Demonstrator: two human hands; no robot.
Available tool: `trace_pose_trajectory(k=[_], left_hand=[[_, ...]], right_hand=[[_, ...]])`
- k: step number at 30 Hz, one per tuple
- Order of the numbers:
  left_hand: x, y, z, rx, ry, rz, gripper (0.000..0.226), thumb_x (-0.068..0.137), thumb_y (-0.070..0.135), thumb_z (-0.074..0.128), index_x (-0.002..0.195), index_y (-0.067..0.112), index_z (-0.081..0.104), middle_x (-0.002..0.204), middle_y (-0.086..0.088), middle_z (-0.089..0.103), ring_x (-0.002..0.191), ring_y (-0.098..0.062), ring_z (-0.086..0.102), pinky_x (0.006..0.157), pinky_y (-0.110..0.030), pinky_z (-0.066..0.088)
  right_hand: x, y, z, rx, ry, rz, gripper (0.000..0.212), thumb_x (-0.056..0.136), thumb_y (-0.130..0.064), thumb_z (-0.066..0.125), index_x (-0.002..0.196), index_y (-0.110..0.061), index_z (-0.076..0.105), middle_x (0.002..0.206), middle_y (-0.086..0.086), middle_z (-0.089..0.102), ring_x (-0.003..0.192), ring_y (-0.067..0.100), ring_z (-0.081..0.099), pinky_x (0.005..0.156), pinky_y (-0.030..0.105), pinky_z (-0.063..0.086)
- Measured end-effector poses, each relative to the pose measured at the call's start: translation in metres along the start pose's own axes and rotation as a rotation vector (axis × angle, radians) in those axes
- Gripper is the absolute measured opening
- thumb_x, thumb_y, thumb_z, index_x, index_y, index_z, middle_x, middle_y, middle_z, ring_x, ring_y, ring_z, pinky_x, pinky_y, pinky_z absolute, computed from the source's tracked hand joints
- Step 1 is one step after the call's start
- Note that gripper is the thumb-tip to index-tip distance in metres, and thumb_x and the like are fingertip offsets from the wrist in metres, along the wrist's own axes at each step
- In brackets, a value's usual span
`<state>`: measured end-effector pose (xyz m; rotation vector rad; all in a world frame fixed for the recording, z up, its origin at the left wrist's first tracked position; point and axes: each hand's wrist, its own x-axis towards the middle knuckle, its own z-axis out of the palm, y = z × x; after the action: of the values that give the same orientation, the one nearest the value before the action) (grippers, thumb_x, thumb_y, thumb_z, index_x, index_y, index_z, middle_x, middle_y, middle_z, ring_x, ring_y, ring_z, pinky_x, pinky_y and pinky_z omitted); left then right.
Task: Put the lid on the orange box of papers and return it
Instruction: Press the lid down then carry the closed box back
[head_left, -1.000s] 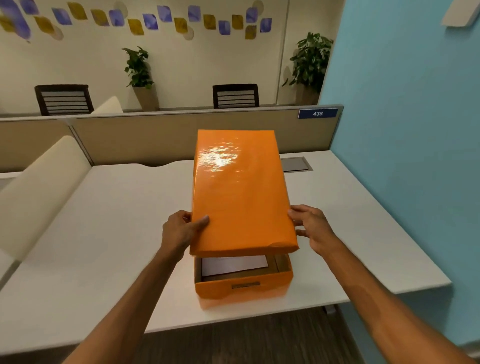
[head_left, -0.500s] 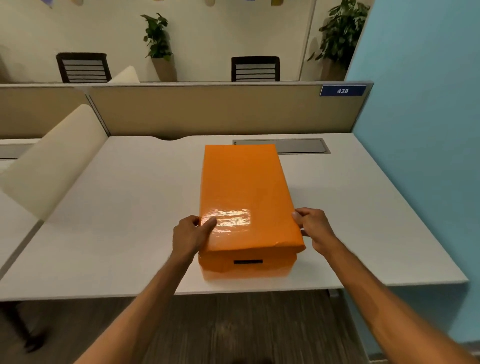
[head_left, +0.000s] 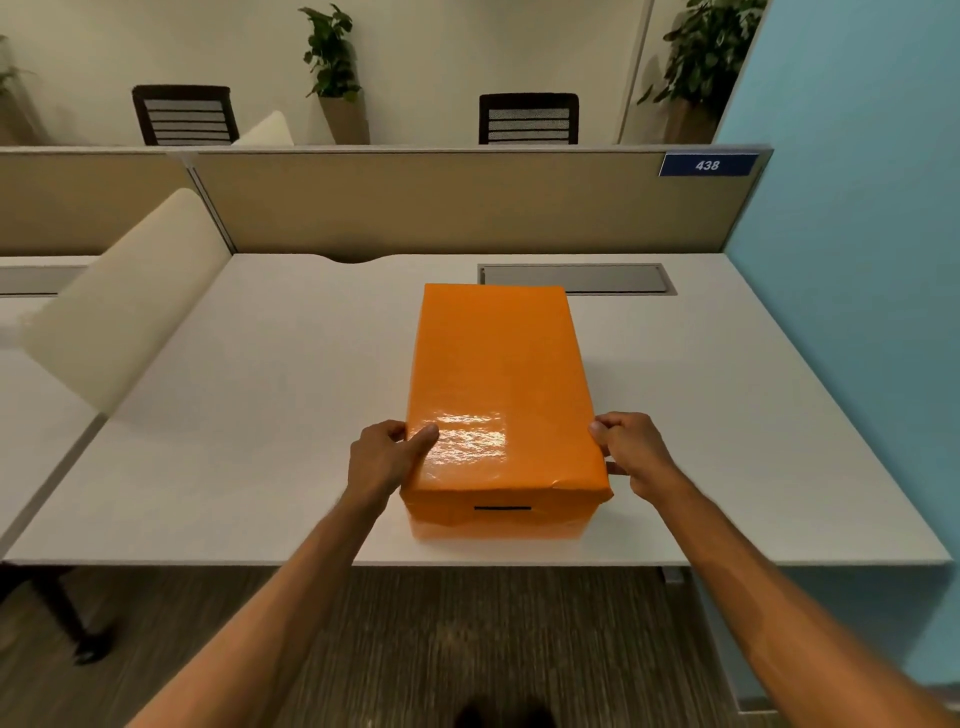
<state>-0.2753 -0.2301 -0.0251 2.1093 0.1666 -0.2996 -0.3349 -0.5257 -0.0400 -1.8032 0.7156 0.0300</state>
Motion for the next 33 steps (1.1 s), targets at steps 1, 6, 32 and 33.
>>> trace_pose_trajectory(k=[1, 6, 32, 33], left_hand=[[0.0, 0.0, 0.001, 0.001, 0.001, 0.0, 0.059, 0.083, 0.052, 0.069, 0.124, 0.01, 0.065, 0.117, -0.01, 0.071, 0.087, -0.023, 0.066, 0.077, -0.035, 0.053], [0.001, -0.005, 0.003, -0.04, 0.006, -0.032, 0.055, 0.085, 0.047, 0.069, 0.124, 0.009, 0.064, 0.117, -0.011, 0.071, 0.092, -0.028, 0.068, 0.082, -0.04, 0.055], [0.025, -0.014, 0.003, -0.157, -0.136, 0.094, 0.072, 0.09, 0.034, 0.067, 0.152, 0.029, 0.03, 0.15, -0.009, 0.047, 0.128, -0.033, 0.052, 0.1, -0.054, 0.048], [0.028, -0.011, 0.003, -0.153, -0.134, 0.107, 0.071, 0.091, 0.035, 0.066, 0.151, 0.029, 0.031, 0.149, -0.009, 0.048, 0.128, -0.033, 0.053, 0.1, -0.053, 0.047]], right_hand=[[-0.001, 0.001, 0.0, 0.006, -0.007, 0.01, 0.015, 0.099, -0.023, 0.055, 0.111, -0.019, 0.063, 0.107, 0.005, 0.066, 0.096, 0.027, 0.064, 0.073, 0.04, 0.054], [-0.003, 0.003, 0.004, 0.019, -0.003, 0.005, 0.023, 0.099, -0.025, 0.055, 0.12, -0.018, 0.061, 0.11, 0.004, 0.063, 0.095, 0.025, 0.062, 0.066, 0.036, 0.053], [-0.006, 0.013, 0.016, -0.132, 0.142, -0.197, 0.05, 0.098, -0.038, 0.054, 0.145, -0.026, 0.045, 0.137, 0.009, 0.056, 0.114, 0.026, 0.059, 0.085, 0.036, 0.049], [-0.004, 0.011, 0.015, -0.143, 0.139, -0.212, 0.052, 0.096, -0.04, 0.056, 0.145, -0.026, 0.045, 0.138, 0.009, 0.055, 0.114, 0.026, 0.059, 0.084, 0.034, 0.049]])
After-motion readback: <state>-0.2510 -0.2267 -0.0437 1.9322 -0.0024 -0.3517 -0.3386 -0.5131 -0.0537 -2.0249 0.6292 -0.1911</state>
